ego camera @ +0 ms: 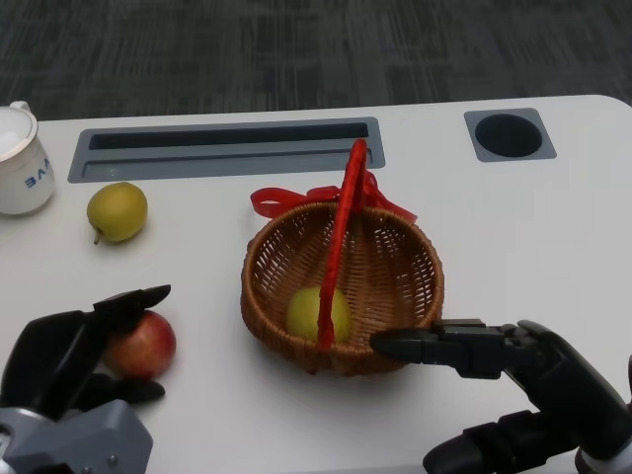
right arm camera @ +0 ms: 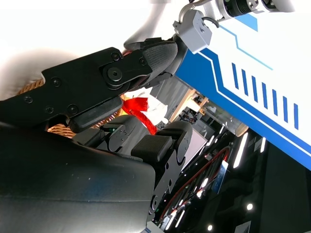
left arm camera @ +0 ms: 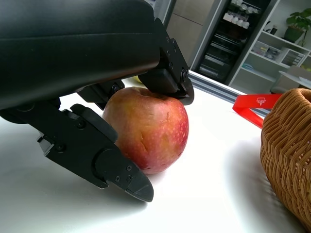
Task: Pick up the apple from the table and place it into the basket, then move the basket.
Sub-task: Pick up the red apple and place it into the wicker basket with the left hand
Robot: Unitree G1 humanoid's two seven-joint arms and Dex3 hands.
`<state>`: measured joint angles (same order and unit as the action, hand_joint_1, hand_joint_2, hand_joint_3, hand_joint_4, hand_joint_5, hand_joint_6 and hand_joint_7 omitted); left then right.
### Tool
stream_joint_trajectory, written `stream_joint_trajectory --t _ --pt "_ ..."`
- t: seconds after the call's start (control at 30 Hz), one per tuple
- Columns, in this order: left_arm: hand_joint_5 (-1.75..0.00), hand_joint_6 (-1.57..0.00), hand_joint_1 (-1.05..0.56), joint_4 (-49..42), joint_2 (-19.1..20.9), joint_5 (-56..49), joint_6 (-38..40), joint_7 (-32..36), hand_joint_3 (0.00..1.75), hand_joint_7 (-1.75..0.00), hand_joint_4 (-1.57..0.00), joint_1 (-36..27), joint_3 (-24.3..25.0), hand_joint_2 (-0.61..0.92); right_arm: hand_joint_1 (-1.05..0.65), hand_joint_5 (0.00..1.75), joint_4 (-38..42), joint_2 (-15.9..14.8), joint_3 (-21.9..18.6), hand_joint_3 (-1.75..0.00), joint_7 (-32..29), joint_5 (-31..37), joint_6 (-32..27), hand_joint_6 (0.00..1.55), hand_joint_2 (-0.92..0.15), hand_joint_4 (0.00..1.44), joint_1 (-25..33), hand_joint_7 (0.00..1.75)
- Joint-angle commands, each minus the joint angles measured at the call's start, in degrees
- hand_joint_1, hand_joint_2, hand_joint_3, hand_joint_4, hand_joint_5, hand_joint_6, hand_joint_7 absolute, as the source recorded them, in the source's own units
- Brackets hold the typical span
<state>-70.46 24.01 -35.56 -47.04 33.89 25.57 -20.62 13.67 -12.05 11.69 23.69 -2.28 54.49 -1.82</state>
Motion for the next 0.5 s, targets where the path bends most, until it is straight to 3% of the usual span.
stream_joint_trajectory --t 0.03,0.27,0.5 --pt "-0.05 -1.13 -0.05 1.40 1.09 -1.17 -2.51 2.55 0.00 -0.04 -1.21 -2.51 -0.95 0.79 -0.48 0.00 -0.50 -0.70 -0.59 0.00 0.00 -1.01 -0.09 0.63 -0.83 0.67 0.20 0.00" --pt "-0.04 -1.16 -0.05 6.91 3.02 -0.84 -9.65 8.07 0.00 -0.03 -1.24 -4.58 1.16 0.75 -0.48 0.00 -1.03 -0.79 -0.17 0.00 0.49 -1.44 -1.25 0.64 -0.84 0.68 0.19 0.00" --pt "-0.03 -1.17 -0.13 14.92 4.66 0.78 -14.71 6.77 0.00 -0.02 -1.24 -6.07 5.01 0.75 -0.48 0.00 -1.53 -0.71 -0.07 0.00 0.97 -1.64 -1.96 0.64 -0.84 0.68 0.09 0.00"
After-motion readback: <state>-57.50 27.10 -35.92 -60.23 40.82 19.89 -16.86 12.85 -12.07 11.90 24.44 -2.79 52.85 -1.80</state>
